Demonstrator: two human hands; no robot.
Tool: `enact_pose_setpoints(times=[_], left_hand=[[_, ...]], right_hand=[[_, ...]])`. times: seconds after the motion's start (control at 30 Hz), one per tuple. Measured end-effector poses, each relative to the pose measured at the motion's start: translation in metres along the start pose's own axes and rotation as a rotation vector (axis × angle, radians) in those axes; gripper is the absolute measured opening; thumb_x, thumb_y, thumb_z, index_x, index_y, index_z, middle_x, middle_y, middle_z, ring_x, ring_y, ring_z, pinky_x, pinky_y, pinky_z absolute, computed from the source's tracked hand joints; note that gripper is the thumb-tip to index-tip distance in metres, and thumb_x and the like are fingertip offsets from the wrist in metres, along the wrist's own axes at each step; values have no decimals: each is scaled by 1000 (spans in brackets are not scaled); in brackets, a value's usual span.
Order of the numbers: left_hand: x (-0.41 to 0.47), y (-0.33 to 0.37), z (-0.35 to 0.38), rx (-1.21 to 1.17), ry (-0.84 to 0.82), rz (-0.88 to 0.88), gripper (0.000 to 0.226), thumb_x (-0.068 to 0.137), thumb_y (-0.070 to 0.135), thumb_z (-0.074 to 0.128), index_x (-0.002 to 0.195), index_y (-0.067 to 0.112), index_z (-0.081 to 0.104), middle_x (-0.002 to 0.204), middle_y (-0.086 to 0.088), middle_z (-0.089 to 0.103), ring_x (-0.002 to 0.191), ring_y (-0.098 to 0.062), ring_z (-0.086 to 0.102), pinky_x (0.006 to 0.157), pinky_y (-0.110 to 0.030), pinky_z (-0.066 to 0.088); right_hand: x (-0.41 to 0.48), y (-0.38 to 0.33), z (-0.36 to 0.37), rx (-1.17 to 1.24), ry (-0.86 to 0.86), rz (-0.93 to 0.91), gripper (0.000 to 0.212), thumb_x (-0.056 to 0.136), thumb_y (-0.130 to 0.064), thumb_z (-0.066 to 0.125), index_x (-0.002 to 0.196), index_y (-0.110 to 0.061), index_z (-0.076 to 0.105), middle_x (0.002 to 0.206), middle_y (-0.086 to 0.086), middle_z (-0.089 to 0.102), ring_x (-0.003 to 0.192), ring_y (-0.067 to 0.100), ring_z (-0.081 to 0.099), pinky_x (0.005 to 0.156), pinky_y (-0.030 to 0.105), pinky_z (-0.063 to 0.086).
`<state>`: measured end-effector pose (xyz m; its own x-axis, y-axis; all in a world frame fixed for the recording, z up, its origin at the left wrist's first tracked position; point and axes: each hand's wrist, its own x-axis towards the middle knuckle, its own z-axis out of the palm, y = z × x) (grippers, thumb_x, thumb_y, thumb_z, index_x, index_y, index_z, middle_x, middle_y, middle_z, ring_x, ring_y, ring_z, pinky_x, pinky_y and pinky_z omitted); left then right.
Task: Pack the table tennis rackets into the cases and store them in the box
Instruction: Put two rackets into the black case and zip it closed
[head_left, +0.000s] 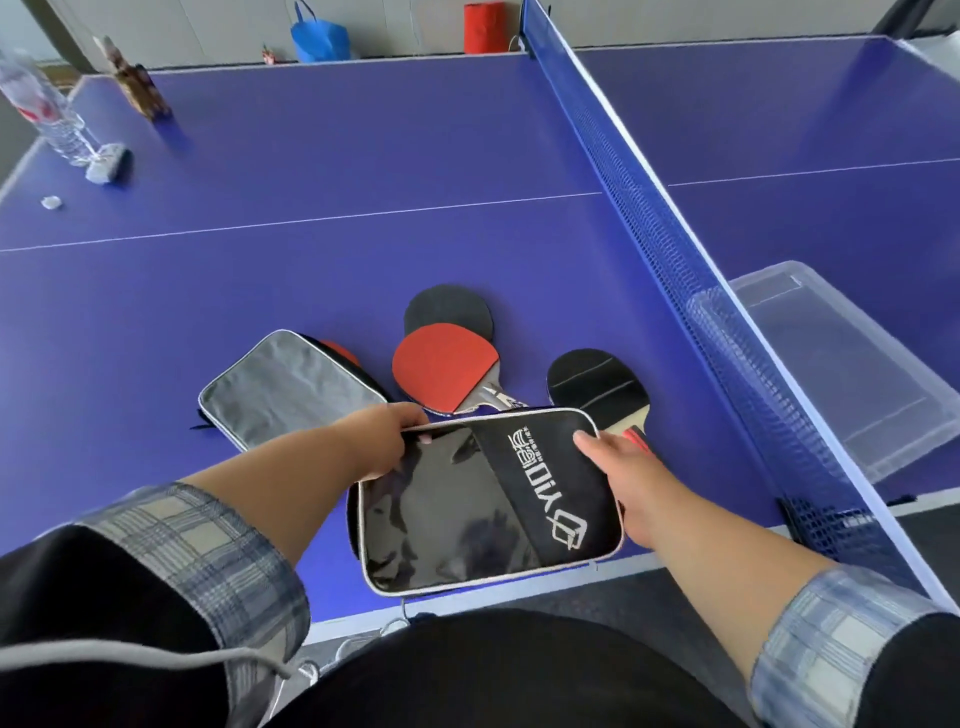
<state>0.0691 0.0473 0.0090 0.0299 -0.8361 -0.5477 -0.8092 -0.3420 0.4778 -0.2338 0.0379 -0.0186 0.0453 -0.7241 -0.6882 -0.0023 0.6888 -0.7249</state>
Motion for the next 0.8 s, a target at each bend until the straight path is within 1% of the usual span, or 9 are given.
enact_pose_setpoints(times=[0.13, 0.27, 0.33, 0.43, 0.5, 0.57, 0.63, 0.7, 0.8], left_hand=[[24, 4, -15, 14, 112, 116, 45, 76, -4, 38, 89, 33, 61, 98, 4, 68, 92, -22, 61, 74, -30, 47], [50, -8, -23, -148, 236, 12, 46, 89, 19, 53, 134, 27, 48, 123, 0, 60, 101, -27, 62, 84, -32, 49], [61, -15, -21, -160, 219, -55, 53, 92, 34, 57, 142, 21, 43, 131, -4, 59, 113, -28, 60, 88, -32, 45], [74, -26, -18, -87, 163, -43, 47, 94, 30, 55, 139, 18, 48, 131, -6, 61, 114, -28, 59, 84, -30, 42], [81, -34, -21, -15, 140, -43, 50, 92, 25, 55, 141, 19, 47, 130, -8, 60, 110, -30, 61, 83, -31, 45], [87, -41, -29, 7, 137, -57, 51, 85, 22, 55, 136, 22, 52, 121, -8, 62, 99, -30, 63, 79, -33, 50], [89, -48, -37, 11, 147, -65, 44, 82, 23, 56, 126, 24, 58, 113, -7, 64, 90, -28, 61, 77, -33, 50], [90, -59, -38, 12, 139, -94, 41, 83, 26, 57, 124, 25, 58, 114, -7, 64, 88, -26, 57, 75, -31, 44], [87, -69, -30, 0, 115, -128, 42, 86, 27, 56, 128, 22, 54, 117, -8, 63, 93, -26, 56, 78, -30, 41]], right_hand=[[8, 10, 18, -92, 63, 76, 56, 69, -55, 82, 113, -21, 72, 99, 7, 80, 90, 34, 77, 88, 57, 59], [9, 15, 31, 12, 222, 91, 42, 82, -58, 73, 108, -24, 73, 95, 1, 81, 90, 32, 77, 86, 59, 59], [8, 19, 37, 64, 294, 137, 42, 86, -61, 67, 106, -25, 70, 96, 0, 79, 91, 31, 76, 87, 59, 58], [14, 35, 54, 124, 346, 207, 48, 85, -66, 62, 117, -29, 63, 106, -1, 76, 96, 31, 74, 89, 56, 59], [15, 49, 71, 201, 305, 243, 39, 89, -53, 68, 120, -28, 63, 107, 1, 76, 96, 30, 74, 87, 52, 60], [10, 62, 86, 265, 212, 319, 22, 95, -29, 71, 114, -21, 66, 105, 4, 77, 95, 27, 74, 86, 46, 61], [5, 77, 92, 170, 105, 415, 23, 93, -19, 73, 115, -13, 68, 101, 5, 78, 88, 22, 71, 78, 39, 59], [2, 90, 92, 17, 10, 476, 21, 92, -19, 74, 111, -12, 71, 94, 5, 77, 80, 20, 67, 73, 35, 54], [0, 93, 84, -122, -64, 512, 18, 92, -16, 73, 109, -9, 72, 98, 5, 79, 91, 25, 73, 91, 39, 54]])
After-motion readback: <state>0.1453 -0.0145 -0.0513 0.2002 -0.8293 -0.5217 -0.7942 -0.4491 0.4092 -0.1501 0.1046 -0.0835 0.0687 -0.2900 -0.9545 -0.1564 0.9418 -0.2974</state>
